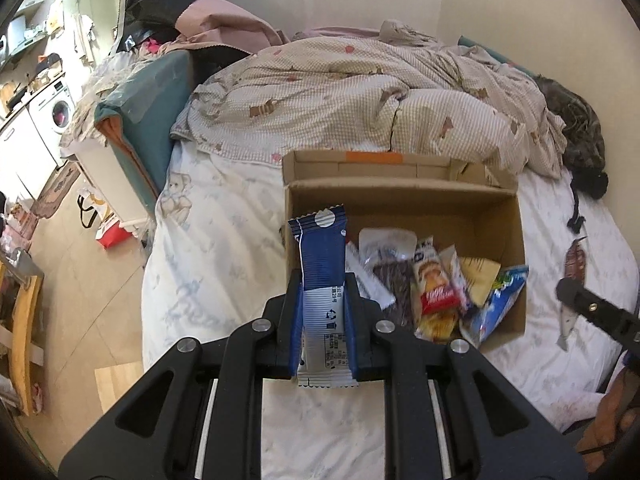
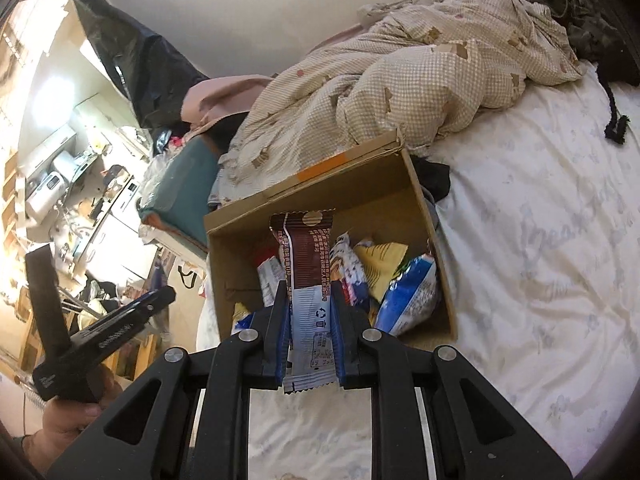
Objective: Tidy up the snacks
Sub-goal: 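Carry both bars over the box and lower them inside, then open both grippers to drop the bars into the box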
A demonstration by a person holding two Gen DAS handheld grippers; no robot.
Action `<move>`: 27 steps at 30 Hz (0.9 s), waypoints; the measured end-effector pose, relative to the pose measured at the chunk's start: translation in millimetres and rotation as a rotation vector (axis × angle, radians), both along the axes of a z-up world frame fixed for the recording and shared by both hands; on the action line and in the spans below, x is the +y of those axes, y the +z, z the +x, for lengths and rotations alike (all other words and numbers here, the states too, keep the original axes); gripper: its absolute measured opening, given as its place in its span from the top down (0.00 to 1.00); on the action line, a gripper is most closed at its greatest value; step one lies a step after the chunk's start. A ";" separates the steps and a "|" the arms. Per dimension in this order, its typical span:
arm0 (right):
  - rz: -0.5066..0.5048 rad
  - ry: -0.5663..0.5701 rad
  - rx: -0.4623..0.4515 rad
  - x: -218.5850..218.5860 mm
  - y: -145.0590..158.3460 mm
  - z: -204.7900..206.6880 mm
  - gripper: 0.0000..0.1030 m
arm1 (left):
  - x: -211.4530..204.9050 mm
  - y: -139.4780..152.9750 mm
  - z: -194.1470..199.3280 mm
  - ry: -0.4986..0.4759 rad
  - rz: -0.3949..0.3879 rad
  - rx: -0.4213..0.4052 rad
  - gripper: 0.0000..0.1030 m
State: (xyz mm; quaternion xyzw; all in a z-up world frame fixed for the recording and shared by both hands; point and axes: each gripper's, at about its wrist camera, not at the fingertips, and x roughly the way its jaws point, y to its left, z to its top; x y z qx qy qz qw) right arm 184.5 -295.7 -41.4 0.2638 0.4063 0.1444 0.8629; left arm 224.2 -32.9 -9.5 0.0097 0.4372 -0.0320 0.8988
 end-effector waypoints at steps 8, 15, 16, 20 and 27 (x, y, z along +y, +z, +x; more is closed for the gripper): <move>-0.051 0.021 0.033 10.4 -12.5 36.3 0.82 | -15.4 -20.2 25.7 -0.034 -0.018 0.031 0.86; -0.098 0.019 0.085 11.9 -31.5 64.2 0.82 | -25.1 -40.3 36.7 -0.109 -0.108 0.037 0.85; -0.101 0.026 0.104 12.5 -36.2 68.0 0.82 | -27.0 -44.9 37.0 -0.118 -0.101 0.033 0.85; -0.099 0.026 0.136 12.2 -46.3 73.5 0.82 | -31.6 -60.0 43.8 -0.129 -0.098 0.061 0.85; -0.081 0.025 0.146 14.7 -50.8 76.4 0.82 | -35.3 -62.9 49.2 -0.129 -0.094 0.045 0.85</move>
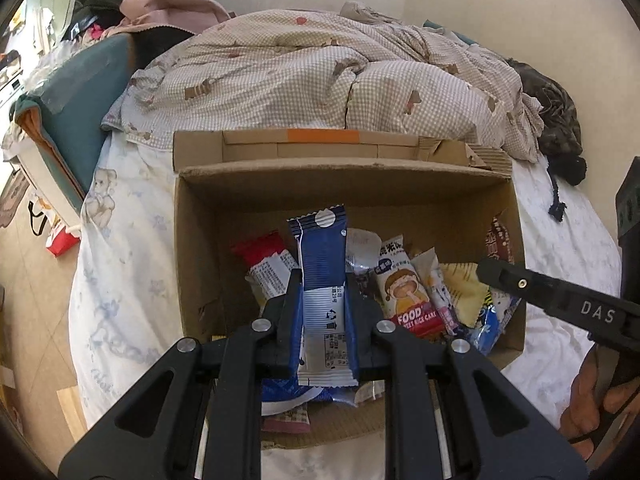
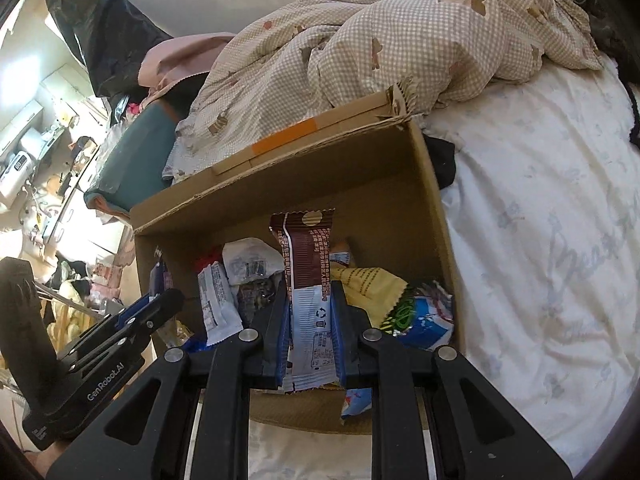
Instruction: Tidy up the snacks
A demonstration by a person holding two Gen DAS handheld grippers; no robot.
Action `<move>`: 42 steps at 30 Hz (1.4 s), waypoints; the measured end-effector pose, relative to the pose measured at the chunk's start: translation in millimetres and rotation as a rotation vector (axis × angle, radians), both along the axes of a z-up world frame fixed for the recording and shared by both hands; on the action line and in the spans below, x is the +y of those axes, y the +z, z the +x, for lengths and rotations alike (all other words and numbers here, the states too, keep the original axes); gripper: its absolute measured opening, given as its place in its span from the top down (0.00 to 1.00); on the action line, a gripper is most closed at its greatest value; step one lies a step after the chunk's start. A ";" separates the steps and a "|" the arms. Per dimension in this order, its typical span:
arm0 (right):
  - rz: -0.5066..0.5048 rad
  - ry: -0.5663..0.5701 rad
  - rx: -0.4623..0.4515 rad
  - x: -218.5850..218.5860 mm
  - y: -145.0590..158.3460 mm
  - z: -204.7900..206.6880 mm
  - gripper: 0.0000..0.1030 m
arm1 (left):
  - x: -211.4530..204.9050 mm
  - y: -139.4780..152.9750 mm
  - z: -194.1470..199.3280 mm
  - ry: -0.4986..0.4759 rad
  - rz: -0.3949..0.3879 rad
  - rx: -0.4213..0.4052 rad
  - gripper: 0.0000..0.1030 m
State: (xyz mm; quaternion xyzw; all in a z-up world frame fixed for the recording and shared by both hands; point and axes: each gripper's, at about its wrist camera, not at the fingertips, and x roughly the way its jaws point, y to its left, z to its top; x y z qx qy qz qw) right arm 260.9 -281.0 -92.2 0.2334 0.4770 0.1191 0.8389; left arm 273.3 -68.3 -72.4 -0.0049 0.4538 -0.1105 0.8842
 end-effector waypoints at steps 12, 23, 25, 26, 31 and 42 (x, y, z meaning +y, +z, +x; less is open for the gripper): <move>0.016 -0.016 -0.043 3.8 3.8 1.2 0.79 | 1.1 7.4 -1.5 0.008 -0.016 -0.030 0.67; -0.062 -0.078 -0.134 -3.3 25.0 -9.1 0.11 | 13.5 30.1 -15.7 0.085 0.022 -0.155 0.13; -0.053 -0.073 -0.153 -4.8 32.8 -10.7 0.11 | 18.4 35.7 -20.2 0.120 0.039 -0.181 0.13; -0.057 -0.079 -0.160 -5.2 36.3 -13.2 0.11 | 22.2 39.2 -23.7 0.140 0.040 -0.199 0.13; -0.094 -0.093 -0.198 -2.5 55.2 -33.5 0.04 | 33.8 56.4 -38.1 0.156 0.046 -0.237 0.13; -0.180 -0.044 -0.254 11.8 80.5 -96.9 0.00 | 52.9 73.1 -84.8 0.183 0.046 -0.218 0.00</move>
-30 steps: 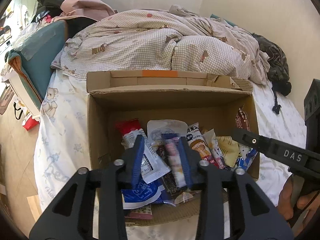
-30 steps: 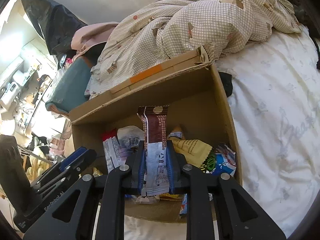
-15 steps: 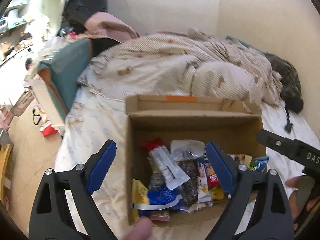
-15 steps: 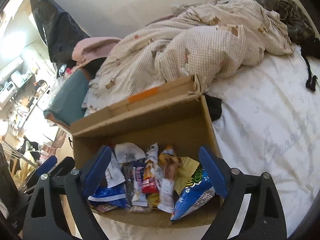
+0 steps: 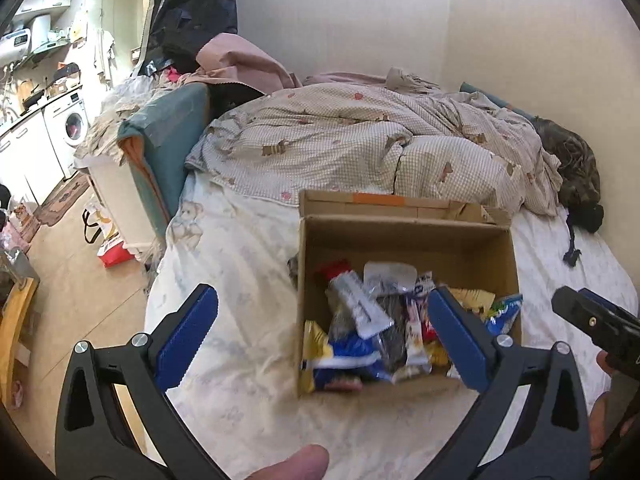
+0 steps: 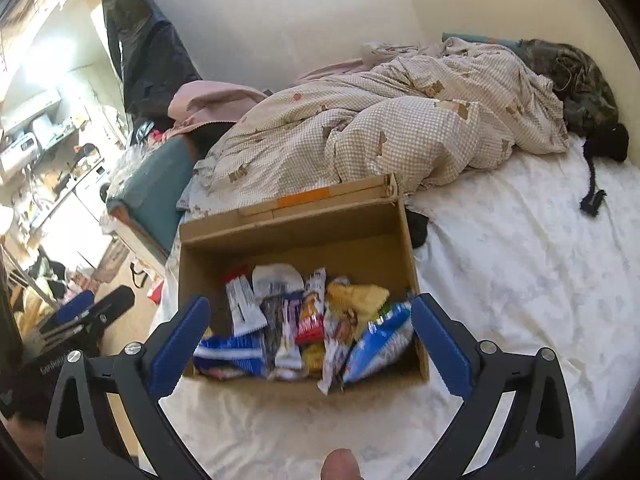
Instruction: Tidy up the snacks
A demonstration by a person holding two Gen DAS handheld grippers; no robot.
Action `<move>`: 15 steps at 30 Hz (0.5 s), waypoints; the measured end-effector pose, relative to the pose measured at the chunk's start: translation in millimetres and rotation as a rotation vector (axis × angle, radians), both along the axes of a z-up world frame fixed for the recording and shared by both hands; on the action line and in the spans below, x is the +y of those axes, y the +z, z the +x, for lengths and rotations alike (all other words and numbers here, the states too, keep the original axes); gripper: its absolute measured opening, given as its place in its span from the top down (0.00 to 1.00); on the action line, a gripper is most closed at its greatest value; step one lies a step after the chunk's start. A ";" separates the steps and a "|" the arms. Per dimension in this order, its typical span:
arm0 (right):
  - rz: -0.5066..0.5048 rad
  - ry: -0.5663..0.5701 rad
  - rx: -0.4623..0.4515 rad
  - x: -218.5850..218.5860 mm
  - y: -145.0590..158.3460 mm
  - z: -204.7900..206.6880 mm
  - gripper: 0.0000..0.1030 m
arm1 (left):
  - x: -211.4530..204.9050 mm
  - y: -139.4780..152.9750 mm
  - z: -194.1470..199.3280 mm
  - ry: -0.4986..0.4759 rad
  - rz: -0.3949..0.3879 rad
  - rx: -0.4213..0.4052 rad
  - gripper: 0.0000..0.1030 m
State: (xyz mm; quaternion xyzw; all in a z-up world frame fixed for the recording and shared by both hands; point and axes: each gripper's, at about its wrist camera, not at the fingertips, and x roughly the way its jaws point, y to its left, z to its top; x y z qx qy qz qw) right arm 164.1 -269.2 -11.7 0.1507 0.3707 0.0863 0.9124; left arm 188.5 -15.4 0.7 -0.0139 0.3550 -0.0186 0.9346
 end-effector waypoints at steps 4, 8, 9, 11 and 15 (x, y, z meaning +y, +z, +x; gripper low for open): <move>-0.018 -0.015 0.012 0.9 -0.7 -20.8 0.00 | 4.0 4.1 -24.0 0.000 0.011 -0.011 0.00; -0.041 -0.021 0.006 3.2 -0.4 -38.8 0.00 | 9.1 6.0 -48.3 -0.001 0.021 -0.019 0.00; -0.047 -0.025 0.002 3.5 -0.1 -44.2 0.00 | 10.9 5.6 -53.4 0.002 0.019 -0.016 0.00; -0.054 -0.034 -0.007 3.4 0.8 -53.1 0.00 | 16.3 3.2 -63.9 0.011 0.010 -0.008 0.00; -0.066 -0.049 -0.031 4.4 1.4 -72.0 0.00 | 24.1 -2.7 -83.0 0.032 -0.005 0.014 0.00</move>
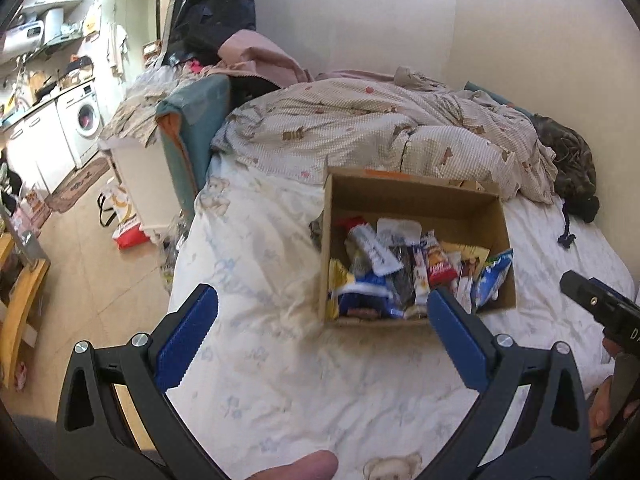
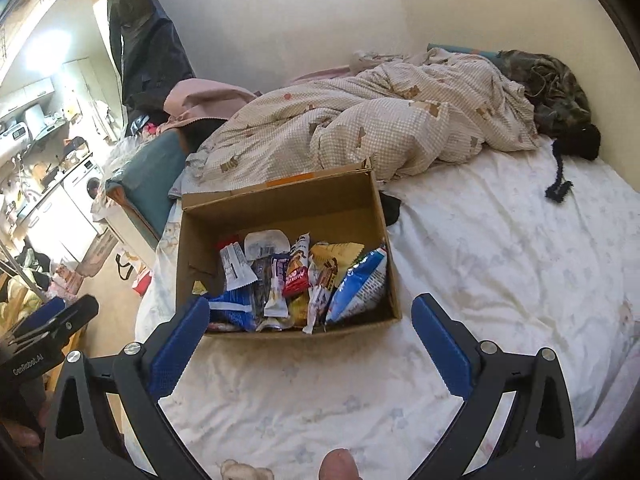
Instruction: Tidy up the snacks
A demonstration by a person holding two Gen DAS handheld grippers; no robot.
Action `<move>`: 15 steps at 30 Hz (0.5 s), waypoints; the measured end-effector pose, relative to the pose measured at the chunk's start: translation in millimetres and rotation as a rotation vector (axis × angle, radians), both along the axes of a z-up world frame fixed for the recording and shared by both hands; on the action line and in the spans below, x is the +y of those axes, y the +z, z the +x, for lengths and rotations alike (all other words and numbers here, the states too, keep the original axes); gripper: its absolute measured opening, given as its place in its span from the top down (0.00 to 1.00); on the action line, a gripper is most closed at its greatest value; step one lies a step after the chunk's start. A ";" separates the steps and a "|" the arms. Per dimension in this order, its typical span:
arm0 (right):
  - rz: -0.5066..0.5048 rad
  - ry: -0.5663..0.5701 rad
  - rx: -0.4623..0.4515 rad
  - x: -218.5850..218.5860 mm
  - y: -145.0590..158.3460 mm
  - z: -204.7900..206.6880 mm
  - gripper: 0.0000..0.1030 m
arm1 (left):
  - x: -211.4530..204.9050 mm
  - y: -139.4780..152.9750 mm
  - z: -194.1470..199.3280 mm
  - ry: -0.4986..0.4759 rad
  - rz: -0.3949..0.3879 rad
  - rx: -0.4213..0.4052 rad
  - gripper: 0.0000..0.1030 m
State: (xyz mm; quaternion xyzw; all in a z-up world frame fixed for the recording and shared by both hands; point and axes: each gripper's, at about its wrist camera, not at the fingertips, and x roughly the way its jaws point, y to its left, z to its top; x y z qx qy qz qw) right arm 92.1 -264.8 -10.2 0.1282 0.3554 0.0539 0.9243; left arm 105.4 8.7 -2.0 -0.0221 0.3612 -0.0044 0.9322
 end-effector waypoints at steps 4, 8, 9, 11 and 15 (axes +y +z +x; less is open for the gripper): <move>-0.038 -0.006 -0.025 5.5 0.3 -17.7 0.00 | -1.3 -2.1 -18.4 -0.007 -0.003 0.002 0.00; -0.050 -0.017 -0.032 9.0 -3.4 -26.9 0.00 | -7.1 -0.6 -31.4 -0.028 -0.008 -0.023 0.00; -0.054 -0.020 -0.033 9.8 -3.8 -27.4 0.00 | -9.5 -0.3 -33.6 -0.033 -0.004 -0.031 0.00; -0.067 -0.023 -0.047 12.8 -3.9 -27.5 0.00 | -13.9 0.4 -35.4 -0.040 0.013 -0.049 0.00; -0.099 -0.018 -0.071 21.1 -4.2 -25.3 0.00 | -19.8 2.3 -37.9 -0.050 0.051 -0.103 0.00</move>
